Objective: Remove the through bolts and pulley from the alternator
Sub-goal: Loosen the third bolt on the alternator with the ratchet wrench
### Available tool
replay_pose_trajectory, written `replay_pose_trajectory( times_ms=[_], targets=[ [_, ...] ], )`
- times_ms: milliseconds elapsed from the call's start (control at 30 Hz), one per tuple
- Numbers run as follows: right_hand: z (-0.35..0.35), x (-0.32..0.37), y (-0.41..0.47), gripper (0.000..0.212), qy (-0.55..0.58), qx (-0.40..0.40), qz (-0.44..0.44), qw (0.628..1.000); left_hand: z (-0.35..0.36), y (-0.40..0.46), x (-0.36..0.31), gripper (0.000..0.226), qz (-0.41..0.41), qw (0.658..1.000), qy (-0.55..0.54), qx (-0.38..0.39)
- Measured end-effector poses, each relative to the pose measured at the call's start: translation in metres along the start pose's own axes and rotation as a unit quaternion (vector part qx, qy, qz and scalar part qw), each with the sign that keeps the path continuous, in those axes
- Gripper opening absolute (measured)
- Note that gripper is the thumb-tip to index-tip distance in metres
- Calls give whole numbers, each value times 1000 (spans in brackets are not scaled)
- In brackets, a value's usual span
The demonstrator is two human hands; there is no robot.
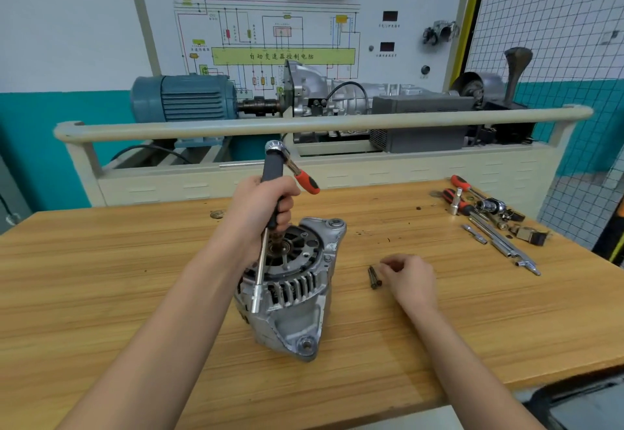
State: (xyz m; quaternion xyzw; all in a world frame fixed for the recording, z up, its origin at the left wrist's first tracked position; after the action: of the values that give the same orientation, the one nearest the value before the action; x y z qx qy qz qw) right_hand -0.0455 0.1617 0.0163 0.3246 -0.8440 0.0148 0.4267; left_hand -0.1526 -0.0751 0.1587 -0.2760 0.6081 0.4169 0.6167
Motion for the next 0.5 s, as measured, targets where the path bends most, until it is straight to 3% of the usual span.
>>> replay_pose_trajectory(
  times_ms=[100,200,333,500],
  targets=[
    [-18,47,-6,19,171,-29,-51,983,-17,-2,-2,24,29,991,122,-38],
    [-21,111,-17,18,271,25,-129,954,-25,-7,1,35,30,985,166,-38],
    [3,160,-27,25,236,151,-178,943,-31,-18,10,42,34,984,172,-34],
    [12,165,-33,23,212,161,-202,942,-42,-21,19,41,43,983,171,-58]
  ],
)
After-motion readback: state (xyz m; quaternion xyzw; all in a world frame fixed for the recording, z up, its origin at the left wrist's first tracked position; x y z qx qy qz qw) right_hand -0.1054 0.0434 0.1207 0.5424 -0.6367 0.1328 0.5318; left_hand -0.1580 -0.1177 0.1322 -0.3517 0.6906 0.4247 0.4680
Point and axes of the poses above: each hand's wrist, its own y-axis towards the middle knuckle, its own z-axis out of the palm, x = y × z, the point moved 10 cm from there along y, towards the middle knuckle, and after that the axes turned 3 degrees about -x, right-handed, at the moved point
